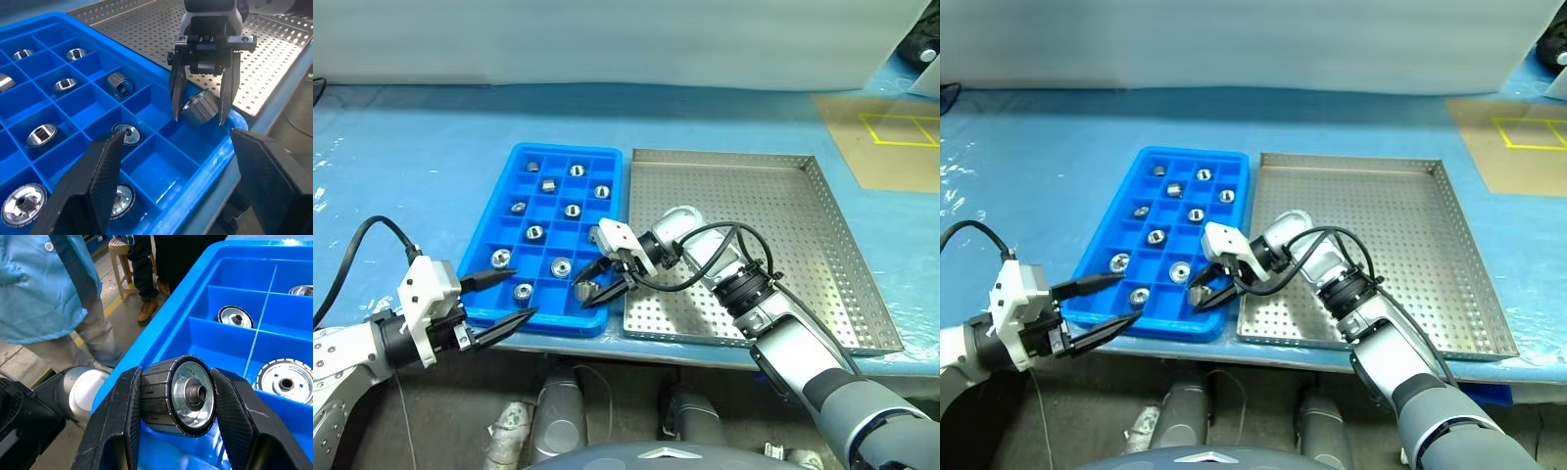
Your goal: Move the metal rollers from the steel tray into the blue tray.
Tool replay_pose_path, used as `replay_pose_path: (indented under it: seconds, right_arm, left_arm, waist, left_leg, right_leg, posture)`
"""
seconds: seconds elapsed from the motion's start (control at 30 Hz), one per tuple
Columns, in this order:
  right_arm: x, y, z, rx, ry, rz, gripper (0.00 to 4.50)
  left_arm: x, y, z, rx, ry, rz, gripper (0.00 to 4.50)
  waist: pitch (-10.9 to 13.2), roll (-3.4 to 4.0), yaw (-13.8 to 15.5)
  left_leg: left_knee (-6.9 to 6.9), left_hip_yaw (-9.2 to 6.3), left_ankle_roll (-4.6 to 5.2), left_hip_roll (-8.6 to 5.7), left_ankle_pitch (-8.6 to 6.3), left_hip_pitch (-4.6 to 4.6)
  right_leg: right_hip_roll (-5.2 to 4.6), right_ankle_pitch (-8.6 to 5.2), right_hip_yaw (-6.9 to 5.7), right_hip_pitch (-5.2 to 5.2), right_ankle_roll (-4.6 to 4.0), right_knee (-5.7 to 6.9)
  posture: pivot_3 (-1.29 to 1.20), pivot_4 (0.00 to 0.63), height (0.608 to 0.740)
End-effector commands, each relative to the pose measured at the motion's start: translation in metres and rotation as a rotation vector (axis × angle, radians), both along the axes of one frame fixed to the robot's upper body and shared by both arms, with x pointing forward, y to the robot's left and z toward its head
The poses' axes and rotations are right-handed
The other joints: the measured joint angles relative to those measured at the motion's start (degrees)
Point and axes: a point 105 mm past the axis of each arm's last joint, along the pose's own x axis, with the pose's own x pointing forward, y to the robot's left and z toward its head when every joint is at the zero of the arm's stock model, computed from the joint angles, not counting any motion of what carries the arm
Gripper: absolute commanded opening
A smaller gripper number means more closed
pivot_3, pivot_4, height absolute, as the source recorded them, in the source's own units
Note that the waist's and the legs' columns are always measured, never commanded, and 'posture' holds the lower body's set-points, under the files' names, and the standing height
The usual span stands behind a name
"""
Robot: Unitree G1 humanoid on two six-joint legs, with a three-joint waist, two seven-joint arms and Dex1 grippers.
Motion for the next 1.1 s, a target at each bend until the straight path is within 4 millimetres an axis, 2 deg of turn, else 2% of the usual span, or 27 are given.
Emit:
replay_pose_path:
  seconds: [0.03,0.17,0.3,0.43,0.5,0.6,0.67,0.87,1.0,1.1]
  right_arm:
    - [-0.002,0.003,0.006,0.030,-0.019,0.022,3.11]
    - [0.006,0.003,0.008,0.033,-0.020,-0.050,4.43]
    - [0.014,-0.001,0.012,0.049,-0.058,-0.092,4.43]
    - [0.029,-0.011,0.035,0.116,-0.097,-0.194,4.43]
    - [0.038,-0.021,0.049,0.158,-0.118,-0.274,4.43]
    - [0.047,-0.041,0.063,0.192,-0.153,-0.393,4.43]
    - [0.056,-0.065,0.066,0.197,-0.177,-0.521,4.43]
    - [0.062,-0.127,0.059,0.173,-0.237,-0.850,4.43]
    - [0.064,-0.168,0.056,0.197,-0.279,-1.129,4.43]
    - [0.059,-0.180,0.060,0.232,-0.288,-1.223,4.43]
  left_arm:
    - [0.001,-0.004,0.004,0.000,-0.015,-0.029,3.68]
    - [0.006,-0.004,0.005,0.000,-0.019,-0.044,3.68]
    - [0.012,-0.005,0.005,0.000,-0.022,-0.066,3.68]
    - [0.027,-0.011,0.006,-0.013,-0.040,-0.113,3.68]
    - [0.042,-0.016,0.007,-0.030,-0.065,-0.136,3.68]
    - [0.063,-0.028,0.008,-0.052,-0.093,-0.186,3.68]
    - [0.079,-0.042,0.007,-0.077,-0.096,-0.249,3.68]
    - [0.118,-0.077,0.001,-0.109,-0.101,-0.372,3.68]
    - [0.167,-0.098,0.002,-0.140,-0.173,-0.273,3.68]
    - [0.176,-0.109,0.001,-0.155,-0.179,-0.299,3.68]
  waist:
    - [0.0,0.00,0.0]
    - [0.0,-0.01,-0.1]
    - [0.0,-0.02,-0.3]
    - [0.0,-0.01,-0.3]
    - [0.0,-0.01,-0.5]
    - [0.0,-0.04,-0.9]
    - [-0.1,-0.01,-1.2]
    - [-0.1,-0.09,-3.8]
    - [-0.1,-0.09,-6.1]
    - [-0.1,-0.11,-8.2]
  left_leg:
    - [0.01,0.00,-0.01,0.00,0.01,0.00]
    - [0.03,0.00,-0.03,0.01,0.03,0.00]
    - [0.09,0.00,-0.05,0.00,0.04,0.01]
    - [0.18,-0.01,-0.10,-0.03,0.07,0.05]
    - [0.33,0.00,-0.15,-0.01,0.10,0.07]
    - [0.58,0.00,-0.22,-0.03,0.15,0.16]
    - [0.72,0.00,-0.27,-0.01,0.18,0.25]
    - [0.99,0.03,-0.35,-0.09,0.23,0.29]
    - [1.00,0.04,-0.32,-0.10,0.23,0.29]
    - [1.06,0.09,-0.24,-0.13,0.19,0.31]
  right_leg:
    - [0.01,0.00,0.00,0.00,0.00,0.01]
    - [0.02,0.00,-0.01,-0.01,-0.01,0.05]
    - [0.02,0.00,0.01,-0.01,-0.01,0.13]
    - [0.00,0.00,0.02,0.00,-0.01,0.34]
    - [-0.01,0.00,0.05,-0.03,-0.01,0.53]
    - [-0.01,0.00,0.14,0.02,0.01,0.78]
    - [0.01,0.02,0.19,0.10,0.02,0.86]
    - [-0.02,0.06,0.31,0.35,0.04,0.81]
    - [0.01,0.08,0.39,0.32,0.05,0.78]
    - [0.03,0.12,0.51,0.31,0.12,0.75]
  posture:
    - [0.31,0.150,0.740]
    - [0.28,0.150,0.740]
    - [0.25,0.150,0.740]
    - [0.16,0.150,0.740]
    - [0.10,0.150,0.740]
    - [0.03,0.150,0.740]
    - [-0.07,0.150,0.740]
    - [-0.26,0.150,0.740]
    - [-0.36,0.150,0.740]
    - [-0.39,0.150,0.740]
